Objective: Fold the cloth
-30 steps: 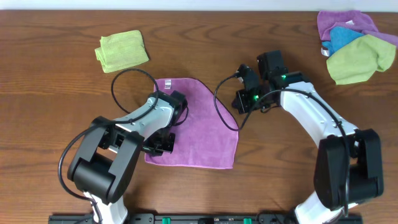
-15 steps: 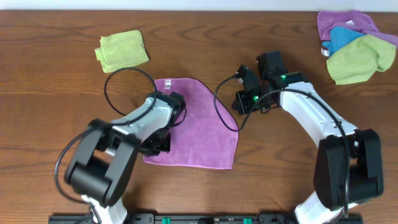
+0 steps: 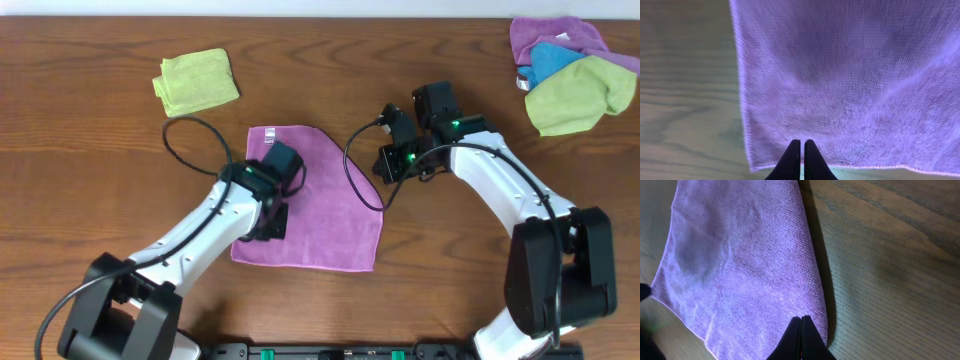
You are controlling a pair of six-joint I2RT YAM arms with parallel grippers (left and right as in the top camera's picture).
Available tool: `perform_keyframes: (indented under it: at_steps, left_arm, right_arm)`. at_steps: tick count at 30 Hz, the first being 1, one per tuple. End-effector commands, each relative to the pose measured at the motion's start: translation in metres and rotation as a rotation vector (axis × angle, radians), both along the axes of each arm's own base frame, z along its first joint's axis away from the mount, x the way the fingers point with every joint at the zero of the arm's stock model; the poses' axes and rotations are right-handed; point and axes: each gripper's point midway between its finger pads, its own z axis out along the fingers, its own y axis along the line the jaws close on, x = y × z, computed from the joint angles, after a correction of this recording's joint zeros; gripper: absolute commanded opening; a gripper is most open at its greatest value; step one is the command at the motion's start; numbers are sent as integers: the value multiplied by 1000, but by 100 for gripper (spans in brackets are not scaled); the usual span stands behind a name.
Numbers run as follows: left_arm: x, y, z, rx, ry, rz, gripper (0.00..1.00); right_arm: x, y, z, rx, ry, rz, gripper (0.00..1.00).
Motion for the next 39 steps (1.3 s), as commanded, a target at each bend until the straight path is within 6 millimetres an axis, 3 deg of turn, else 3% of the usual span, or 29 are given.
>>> perform_keyframes:
  at_steps: [1,11,19,29,39]
  left_arm:
    - [-11,1,-12,-12,40,11,6]
    - [-20,-1,-37,-58,28,31,6]
    - [-16,16,-44,26,-20,53,6]
    - [-53,38,-52,104,82,206,6]
    - [-62,33,-52,74,125,238,6]
  right_arm:
    - [2,4,3,-2,-21,27,2]
    - [-4,3,1,-10,0,39,2]
    - [-9,2,0,-17,18,47,1]
    - [-10,1,0,-17,22,46,1]
    - [-25,-3,-5,-32,88,46,1]
